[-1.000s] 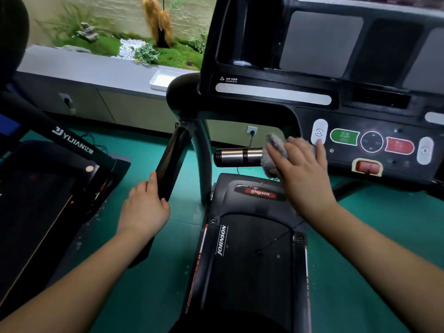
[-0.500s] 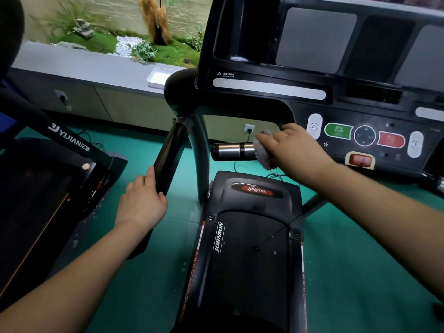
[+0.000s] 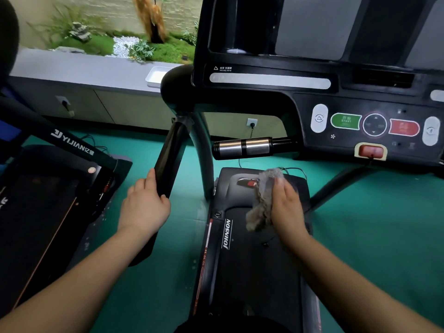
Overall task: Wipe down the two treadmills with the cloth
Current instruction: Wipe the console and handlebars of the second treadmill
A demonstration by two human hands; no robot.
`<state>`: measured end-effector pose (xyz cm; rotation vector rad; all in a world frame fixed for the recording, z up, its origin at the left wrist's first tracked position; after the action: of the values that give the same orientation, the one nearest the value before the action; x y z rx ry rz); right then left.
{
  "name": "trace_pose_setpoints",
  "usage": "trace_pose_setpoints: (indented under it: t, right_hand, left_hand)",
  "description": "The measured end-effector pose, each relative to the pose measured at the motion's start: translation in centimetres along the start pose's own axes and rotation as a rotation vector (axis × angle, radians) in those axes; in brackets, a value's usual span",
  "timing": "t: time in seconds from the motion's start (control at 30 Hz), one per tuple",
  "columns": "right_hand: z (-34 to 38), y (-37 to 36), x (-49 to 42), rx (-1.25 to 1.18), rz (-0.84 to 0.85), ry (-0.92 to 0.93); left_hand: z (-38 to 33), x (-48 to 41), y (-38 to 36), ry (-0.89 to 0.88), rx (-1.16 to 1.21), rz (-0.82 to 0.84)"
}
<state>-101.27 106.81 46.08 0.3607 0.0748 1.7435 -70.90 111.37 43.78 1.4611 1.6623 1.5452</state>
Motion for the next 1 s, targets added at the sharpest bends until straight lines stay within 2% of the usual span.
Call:
trace_pose_setpoints:
  t: [0.13, 0.27, 0.33, 0.47, 0.7, 0.87, 1.0]
  right_hand:
    - [1.2, -1.0, -2.7, -0.244, -0.153, -0.011]
    - [1.5, -3.8, -4.0, -0.502, -0.203, -0.093]
    - [1.7, -5.4, -4.0, -0.523, -0.190, -0.092]
    - [1.5, -9.3, -3.9, -0.568, -0.014, -0.133]
    - [2.1, -2.8, -4.0, -0.565, -0.313, -0.040]
    - [2.0, -6.8, -4.9, -0.643, -0.269, -0.154]
    - [2.0, -10.2, -5.3, -0.660, -0.183, -0.149]
  left_hand:
    - [0.0, -0.1, -0.1, 0.005, -0.007, -0.001]
    - [0.0, -0.2, -0.1, 0.005, -0.012, -0.002]
    - [0.0, -0.2, -0.1, 0.004, -0.011, -0.003]
    - [-0.1, -0.1, -0.1, 0.006, -0.011, -0.005]
    - [-0.1, -0.1, 0.0, 0.007, -0.003, 0.004]
    - [-0.1, 0.0, 0.0, 0.011, -0.001, 0.008]
    - [-0.2, 0.0, 0.0, 0.010, -0.001, 0.006]
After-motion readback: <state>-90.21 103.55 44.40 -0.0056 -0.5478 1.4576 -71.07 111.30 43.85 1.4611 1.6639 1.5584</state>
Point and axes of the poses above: each hand's wrist, its own x-axis away from the middle knuckle, its own y-axis out of the back of the hand, z = x × y, the point moved 7 cm from there along -x, towards the middle knuckle, and after that the axes turned 14 degrees about z, right-handed, at the moved point
